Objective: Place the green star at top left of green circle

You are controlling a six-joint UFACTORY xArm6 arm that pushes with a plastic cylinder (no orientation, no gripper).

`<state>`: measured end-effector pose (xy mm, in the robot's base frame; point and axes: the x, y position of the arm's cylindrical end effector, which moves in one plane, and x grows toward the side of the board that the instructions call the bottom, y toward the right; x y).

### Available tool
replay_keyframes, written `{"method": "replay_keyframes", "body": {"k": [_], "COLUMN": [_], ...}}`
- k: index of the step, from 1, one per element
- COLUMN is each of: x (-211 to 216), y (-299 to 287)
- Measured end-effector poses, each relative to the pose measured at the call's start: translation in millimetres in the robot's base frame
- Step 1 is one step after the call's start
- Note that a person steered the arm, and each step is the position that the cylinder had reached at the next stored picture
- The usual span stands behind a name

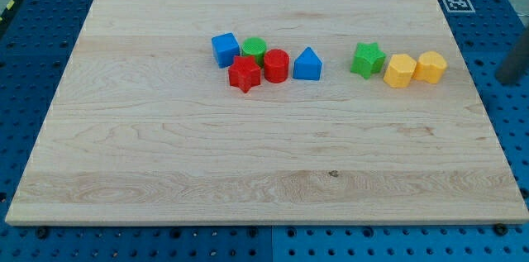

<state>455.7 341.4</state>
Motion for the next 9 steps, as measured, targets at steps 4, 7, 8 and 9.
{"method": "replay_keyframes", "body": {"k": [4,7,8,9], "x": [-17.3,-111.1,-109.3,-120.4], "y": [-178.8,-222.3,-207.9,-211.7]}}
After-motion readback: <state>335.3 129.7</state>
